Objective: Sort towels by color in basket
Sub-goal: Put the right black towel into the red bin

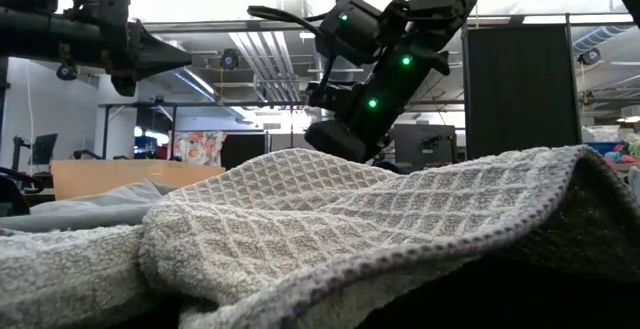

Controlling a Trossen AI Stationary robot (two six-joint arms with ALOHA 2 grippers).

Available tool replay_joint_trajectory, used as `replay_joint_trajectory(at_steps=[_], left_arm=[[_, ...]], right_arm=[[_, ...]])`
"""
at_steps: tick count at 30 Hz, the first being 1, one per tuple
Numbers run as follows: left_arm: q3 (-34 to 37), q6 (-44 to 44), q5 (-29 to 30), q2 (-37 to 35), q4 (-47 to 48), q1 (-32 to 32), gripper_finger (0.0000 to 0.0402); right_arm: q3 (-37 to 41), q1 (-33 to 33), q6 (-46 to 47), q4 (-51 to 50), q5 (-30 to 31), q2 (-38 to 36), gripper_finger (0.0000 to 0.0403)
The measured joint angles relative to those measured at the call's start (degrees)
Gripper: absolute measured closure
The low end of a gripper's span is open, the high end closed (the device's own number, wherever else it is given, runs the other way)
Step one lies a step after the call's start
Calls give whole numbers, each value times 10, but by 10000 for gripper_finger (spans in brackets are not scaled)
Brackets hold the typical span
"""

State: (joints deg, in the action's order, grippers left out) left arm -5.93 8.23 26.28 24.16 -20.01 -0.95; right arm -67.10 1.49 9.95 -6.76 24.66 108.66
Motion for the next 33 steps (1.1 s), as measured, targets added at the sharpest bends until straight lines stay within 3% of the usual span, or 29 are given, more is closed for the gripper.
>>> replay_joint_trajectory(at_steps=[4,7,19,26,33], left_arm=[[0,11,0,10,0,0,402],[0,15,0,16,0,0,402],[0,31,-2,17,-2,0,402],[0,31,-2,17,-4,0,402],[0,31,-3,17,-5,0,402]], right_arm=[[0,1,-17,-4,0,-11,368],[0,0,-33,-7,4,-28,387],[1,0,-148,-31,8,-248,394],[-10,0,-250,2,49,-362,394],[-28,-1,-380,3,225,-413,394]])
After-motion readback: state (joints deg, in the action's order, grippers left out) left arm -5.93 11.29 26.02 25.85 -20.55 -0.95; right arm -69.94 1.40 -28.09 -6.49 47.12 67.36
